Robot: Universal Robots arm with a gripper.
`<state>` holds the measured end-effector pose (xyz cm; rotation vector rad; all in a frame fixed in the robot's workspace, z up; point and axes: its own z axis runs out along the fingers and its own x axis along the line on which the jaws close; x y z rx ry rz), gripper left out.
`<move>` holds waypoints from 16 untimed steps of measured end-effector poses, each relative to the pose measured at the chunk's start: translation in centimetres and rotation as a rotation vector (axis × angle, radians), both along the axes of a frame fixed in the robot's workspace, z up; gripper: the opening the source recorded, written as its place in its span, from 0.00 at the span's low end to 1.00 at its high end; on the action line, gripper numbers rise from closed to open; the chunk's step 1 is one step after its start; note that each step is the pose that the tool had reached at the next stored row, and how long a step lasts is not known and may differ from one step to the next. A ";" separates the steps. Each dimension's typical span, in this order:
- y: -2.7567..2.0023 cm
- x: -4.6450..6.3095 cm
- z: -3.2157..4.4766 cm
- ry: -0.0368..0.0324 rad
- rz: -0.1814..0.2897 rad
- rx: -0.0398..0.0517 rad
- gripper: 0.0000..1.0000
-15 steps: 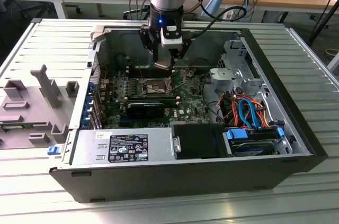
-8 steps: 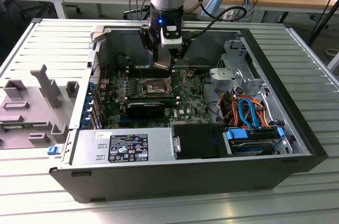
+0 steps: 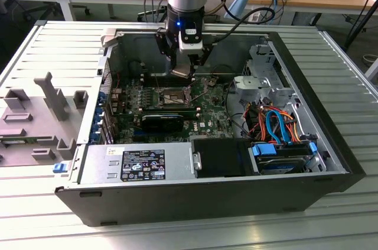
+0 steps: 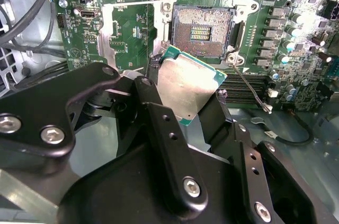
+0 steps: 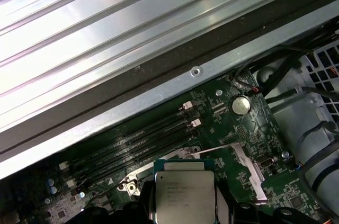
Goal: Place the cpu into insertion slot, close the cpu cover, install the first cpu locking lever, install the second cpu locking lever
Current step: 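Place the cpu into insertion slot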
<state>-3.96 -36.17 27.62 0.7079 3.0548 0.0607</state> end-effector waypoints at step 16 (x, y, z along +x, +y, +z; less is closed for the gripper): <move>0.00 0.0 -0.07 0.0000 -0.013 0.0000 0.55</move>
